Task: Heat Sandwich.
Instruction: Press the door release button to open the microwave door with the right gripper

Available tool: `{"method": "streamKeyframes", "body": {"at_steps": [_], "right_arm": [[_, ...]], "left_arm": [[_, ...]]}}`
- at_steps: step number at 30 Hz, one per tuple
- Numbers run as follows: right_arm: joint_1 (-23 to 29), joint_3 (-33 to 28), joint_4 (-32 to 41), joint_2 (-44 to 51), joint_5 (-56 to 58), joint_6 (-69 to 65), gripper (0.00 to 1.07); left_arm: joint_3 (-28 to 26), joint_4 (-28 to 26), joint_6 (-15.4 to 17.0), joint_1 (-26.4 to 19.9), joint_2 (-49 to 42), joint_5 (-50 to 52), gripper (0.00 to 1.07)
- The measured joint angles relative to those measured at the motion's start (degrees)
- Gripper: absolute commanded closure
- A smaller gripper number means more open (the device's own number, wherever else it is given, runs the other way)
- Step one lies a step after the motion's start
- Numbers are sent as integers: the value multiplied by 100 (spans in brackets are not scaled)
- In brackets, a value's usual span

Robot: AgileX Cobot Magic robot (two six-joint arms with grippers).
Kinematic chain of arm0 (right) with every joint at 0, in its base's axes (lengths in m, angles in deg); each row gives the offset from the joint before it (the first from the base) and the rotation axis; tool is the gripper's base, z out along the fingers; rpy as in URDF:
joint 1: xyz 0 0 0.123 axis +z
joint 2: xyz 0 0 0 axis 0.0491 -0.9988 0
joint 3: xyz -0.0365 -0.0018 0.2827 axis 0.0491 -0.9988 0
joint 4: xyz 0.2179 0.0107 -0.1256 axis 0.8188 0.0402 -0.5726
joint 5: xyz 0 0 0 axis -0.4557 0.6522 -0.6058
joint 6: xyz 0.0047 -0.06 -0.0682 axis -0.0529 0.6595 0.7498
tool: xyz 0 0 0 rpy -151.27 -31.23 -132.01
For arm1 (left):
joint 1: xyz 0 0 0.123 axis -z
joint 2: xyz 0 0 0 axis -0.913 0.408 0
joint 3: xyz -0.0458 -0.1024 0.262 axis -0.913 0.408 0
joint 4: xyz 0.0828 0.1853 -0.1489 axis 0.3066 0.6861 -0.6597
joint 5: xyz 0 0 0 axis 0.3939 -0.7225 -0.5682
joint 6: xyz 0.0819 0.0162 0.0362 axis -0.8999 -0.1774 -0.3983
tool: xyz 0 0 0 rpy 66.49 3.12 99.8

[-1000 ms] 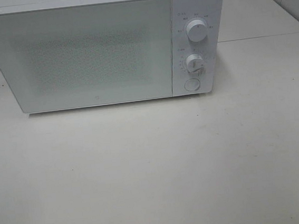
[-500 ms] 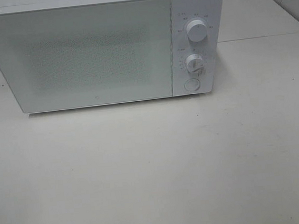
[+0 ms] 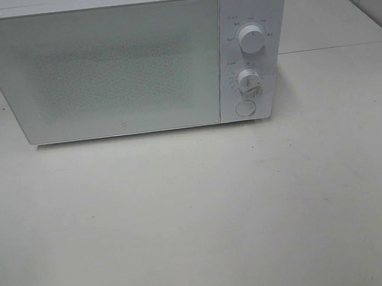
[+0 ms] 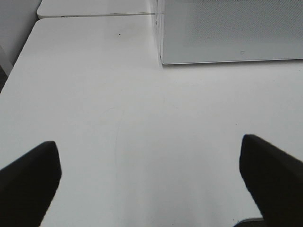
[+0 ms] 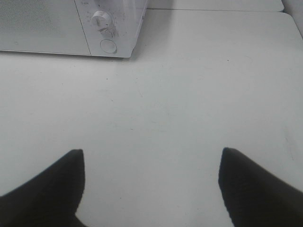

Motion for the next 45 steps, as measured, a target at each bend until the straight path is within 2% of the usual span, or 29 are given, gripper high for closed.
{"method": "streamKeyframes", "body": {"at_steps": [10, 26, 31, 45], "right_arm": [[0, 86, 0, -298, -458, 0, 31], [0, -103, -6, -2189, -2733, 0, 31], [-6, -103, -6, -2527, -3111, 0, 31], [-11, -120, -6, -4349, -5094, 0, 31]], "left_arm": [[0, 0, 0, 0, 0, 0, 10], [0, 0, 0, 0, 0, 0, 10], [0, 0, 0, 0, 0, 0, 10], [0, 0, 0, 0, 0, 0, 10]]}}
